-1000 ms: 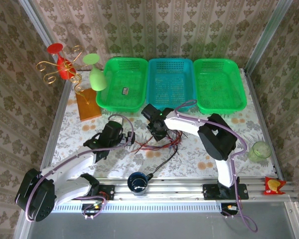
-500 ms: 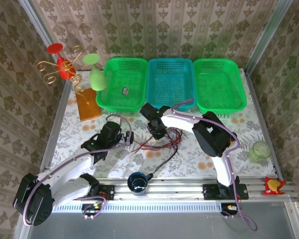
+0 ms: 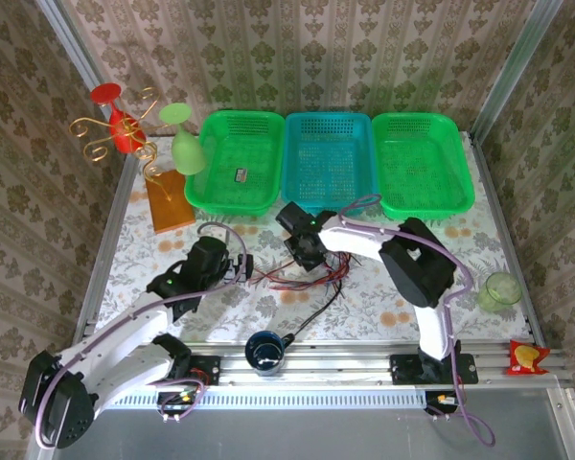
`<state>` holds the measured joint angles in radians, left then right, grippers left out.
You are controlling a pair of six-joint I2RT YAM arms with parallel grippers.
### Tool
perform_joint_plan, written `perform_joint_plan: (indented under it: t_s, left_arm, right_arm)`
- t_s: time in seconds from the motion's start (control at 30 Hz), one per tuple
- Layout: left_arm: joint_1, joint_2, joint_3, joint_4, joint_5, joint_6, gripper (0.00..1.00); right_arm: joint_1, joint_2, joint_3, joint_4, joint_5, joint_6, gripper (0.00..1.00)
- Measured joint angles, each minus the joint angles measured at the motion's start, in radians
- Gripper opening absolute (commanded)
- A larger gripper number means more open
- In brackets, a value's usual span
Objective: Untangle the cables
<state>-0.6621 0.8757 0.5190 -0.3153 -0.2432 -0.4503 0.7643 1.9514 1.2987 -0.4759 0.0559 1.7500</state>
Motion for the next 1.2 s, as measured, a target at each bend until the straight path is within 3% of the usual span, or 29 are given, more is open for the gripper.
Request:
perform_joint_plan:
  t_s: [0.23, 0.5, 0.8, 1.0, 1.2]
  left_arm:
    - [0.000, -0.102, 0.059, -0.086, 0.035, 0.003, 1.00]
    - [0.055, -0.168, 0.183, -0.224, 0.108, 0.027, 1.00]
    - [0.189, -0.203, 0.336, -0.332, 0.230, 0.055, 1.00]
    - [0.193, -0.205, 0.427, -0.342, 0.302, 0.081, 0.98]
    - [0.193, -0.188, 0.438, -0.282, 0.451, 0.084, 0.95]
  right_arm:
    - [0.006, -0.229, -0.148, 0.255, -0.004, 0.002, 0.00]
    - [-0.008, -0.365, -0.187, 0.501, -0.029, 0.004, 0.00]
    - [-0.036, -0.486, -0.147, 0.548, -0.039, -0.051, 0.00]
    - [-0.061, -0.530, -0.067, 0.457, -0.027, -0.107, 0.00]
    - [-0.113, -0.591, -0.111, 0.423, -0.039, -0.124, 0.00]
